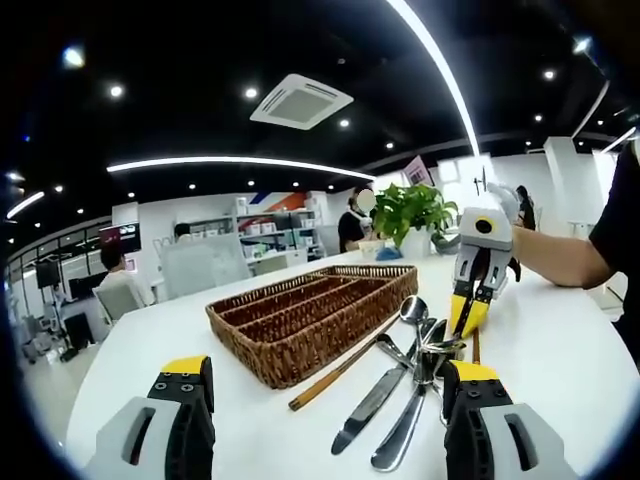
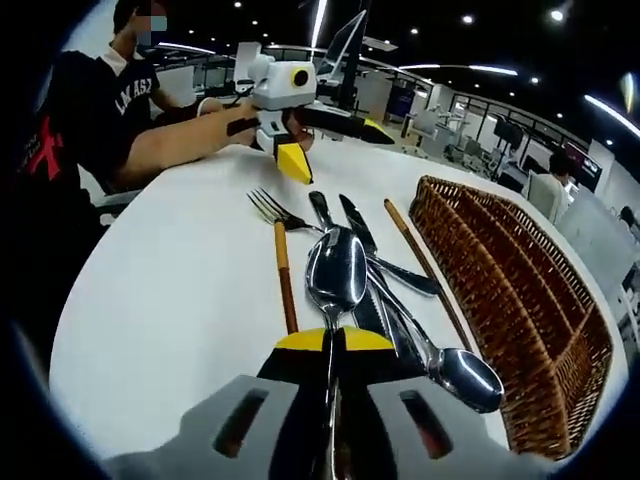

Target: Arrange the knives, forks, and spoons in their matching storage slots by inserting each utensil handle-first until every utensil is classified and aligned in the correct compartment

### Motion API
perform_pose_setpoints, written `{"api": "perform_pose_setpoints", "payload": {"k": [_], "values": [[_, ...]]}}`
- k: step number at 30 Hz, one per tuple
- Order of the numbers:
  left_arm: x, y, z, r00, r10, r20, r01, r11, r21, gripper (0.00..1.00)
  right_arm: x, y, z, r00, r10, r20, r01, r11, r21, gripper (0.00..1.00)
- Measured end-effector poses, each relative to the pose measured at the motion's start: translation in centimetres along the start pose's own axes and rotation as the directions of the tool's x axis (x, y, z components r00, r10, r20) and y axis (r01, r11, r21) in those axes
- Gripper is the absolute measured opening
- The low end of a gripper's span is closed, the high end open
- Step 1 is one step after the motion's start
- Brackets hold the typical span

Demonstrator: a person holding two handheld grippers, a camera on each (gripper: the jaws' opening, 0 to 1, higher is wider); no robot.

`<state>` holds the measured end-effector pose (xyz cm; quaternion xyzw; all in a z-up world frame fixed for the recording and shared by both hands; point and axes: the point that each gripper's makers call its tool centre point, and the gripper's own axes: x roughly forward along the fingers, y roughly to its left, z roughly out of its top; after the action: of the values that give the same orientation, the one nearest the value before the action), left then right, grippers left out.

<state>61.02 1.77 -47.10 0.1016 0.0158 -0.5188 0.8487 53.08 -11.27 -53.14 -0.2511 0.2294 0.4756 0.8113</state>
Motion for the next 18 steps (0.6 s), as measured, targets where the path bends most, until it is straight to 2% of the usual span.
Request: {"api": "perform_pose_setpoints", "payload": {"k": [7, 18], "values": [[0.0, 0.1, 0.0, 1.000, 0.003, 0.001, -0.003, 1.000, -0.002, 1.00, -0.5, -0.1, 0.6, 0.999, -0.001, 0.032, 0.001, 1.000, 0.011, 0.01], [0.1, -0.3, 0.0, 1.000, -0.015, -0.003, 0.015, 1.000, -0.011, 1.00, -0.5, -0.5, 1.1, 0.998, -0.056, 0.024, 0.057, 0.997, -0.060, 0.00]]}}
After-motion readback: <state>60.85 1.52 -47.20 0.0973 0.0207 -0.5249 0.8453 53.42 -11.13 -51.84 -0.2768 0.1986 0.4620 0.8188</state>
